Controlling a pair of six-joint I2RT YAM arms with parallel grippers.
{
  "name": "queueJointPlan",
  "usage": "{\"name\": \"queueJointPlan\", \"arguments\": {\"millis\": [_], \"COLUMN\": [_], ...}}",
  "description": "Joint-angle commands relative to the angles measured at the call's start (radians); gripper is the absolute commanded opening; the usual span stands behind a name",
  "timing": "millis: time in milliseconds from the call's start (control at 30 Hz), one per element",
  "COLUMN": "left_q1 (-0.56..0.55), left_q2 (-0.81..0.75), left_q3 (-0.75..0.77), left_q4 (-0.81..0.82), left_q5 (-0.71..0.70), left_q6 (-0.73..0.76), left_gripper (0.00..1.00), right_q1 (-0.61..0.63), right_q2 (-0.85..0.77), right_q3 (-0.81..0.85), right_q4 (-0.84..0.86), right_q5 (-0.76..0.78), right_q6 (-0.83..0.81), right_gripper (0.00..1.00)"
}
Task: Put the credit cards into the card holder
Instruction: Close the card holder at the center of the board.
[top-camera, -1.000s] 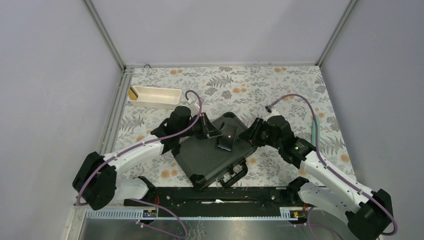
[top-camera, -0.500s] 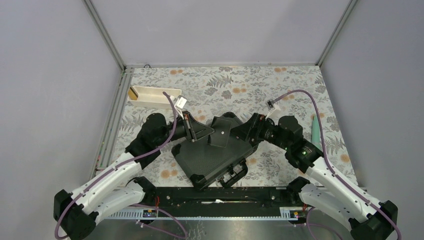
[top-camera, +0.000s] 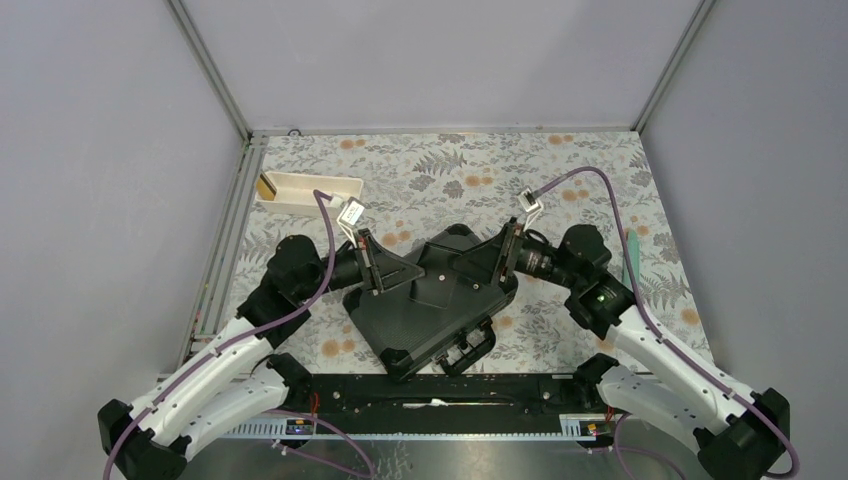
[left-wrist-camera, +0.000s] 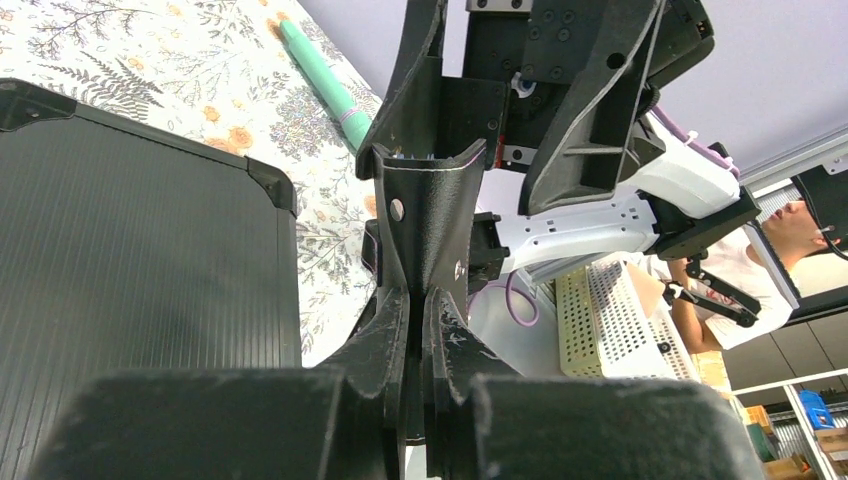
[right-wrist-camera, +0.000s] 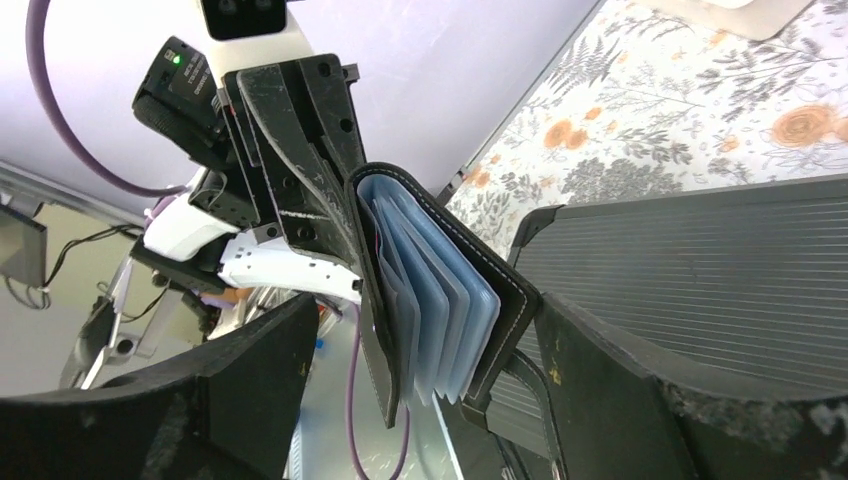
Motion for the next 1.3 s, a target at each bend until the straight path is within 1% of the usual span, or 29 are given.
{"name": "queueJointPlan", "arguments": {"millis": [0,67,200,233,367,400,433,467,500,533,567,600,667,767,867,1000,1033,1100,1167,1200,1267], "left_q1": [-0.003,-0.003,-0.003,-0.003,-0.003,-0.003,-0.003,-0.003,-0.003,-0.003,-0.002,-0.001,-0.002,-0.001,-0.002,-0.002,-0.002,-0.002,-0.002,-0.001,-0.002], "left_q2": [-0.015,-0.008,0.002,0.002,0.008,0.010,0.018,0.022,0.027,0.027,0.024,0.022,0.022,0.024,0.011,-0.009,-0.012,-0.015,-0.017,-0.016,-0.012], "left_q3": [-0.003,-0.005,-0.004,-0.004,-0.001,0.001,0.003,0.006,0.010,0.012,0.012,0.008,0.003,-0.011,-0.021,-0.033,-0.033,-0.034,-0.036,-0.035,-0.038], "left_q4": [0.073,0.085,0.081,0.077,0.059,0.060,0.063,0.058,0.047,0.040,0.034,0.032,0.049,0.110,0.142,0.193,0.192,0.172,0.149,0.143,0.143], "left_q5": [0.020,0.020,0.015,0.007,-0.009,-0.005,0.005,0.015,0.018,0.016,0.015,0.019,0.054,0.137,0.186,0.250,0.258,0.258,0.248,0.244,0.233], "left_q6": [-0.020,-0.025,-0.024,-0.022,-0.013,-0.013,-0.016,-0.015,-0.006,0.000,0.004,0.006,0.004,-0.022,-0.034,-0.062,-0.063,-0.054,-0.044,-0.043,-0.047], "left_gripper": [0.00,0.00,0.00,0.00,0.00,0.06,0.21,0.42,0.60,0.75,0.82,0.86,0.90,0.90,0.85,0.70,0.66,0.55,0.48,0.45,0.44], "right_q1": [-0.003,-0.002,-0.001,-0.001,-0.001,-0.001,-0.001,-0.001,0.000,0.000,-0.001,-0.001,-0.001,-0.001,0.000,0.000,0.000,-0.001,0.000,0.000,0.000], "right_q2": [0.056,0.083,0.101,0.101,0.106,0.109,0.111,0.110,0.107,0.103,0.099,0.093,0.085,0.079,0.080,0.089,0.091,0.096,0.100,0.103,0.109], "right_q3": [0.048,0.044,0.040,0.043,0.045,0.043,0.041,0.035,0.031,0.029,0.025,0.020,0.018,0.010,0.005,0.011,0.012,0.016,0.022,0.026,0.034], "right_q4": [0.126,0.165,0.201,0.194,0.171,0.172,0.173,0.178,0.186,0.197,0.213,0.237,0.269,0.325,0.375,0.370,0.370,0.374,0.366,0.360,0.347], "right_q5": [-0.108,-0.146,-0.160,-0.156,-0.136,-0.132,-0.125,-0.120,-0.120,-0.122,-0.129,-0.142,-0.168,-0.214,-0.253,-0.277,-0.279,-0.286,-0.295,-0.299,-0.313], "right_q6": [0.038,0.066,0.086,0.083,0.075,0.076,0.076,0.079,0.081,0.084,0.088,0.094,0.102,0.118,0.140,0.142,0.144,0.145,0.143,0.139,0.133], "right_gripper": [0.84,0.78,0.63,0.58,0.30,0.21,0.14,0.07,0.02,0.00,0.00,0.00,0.00,0.00,0.00,0.00,0.00,0.00,0.00,0.00,0.00]}}
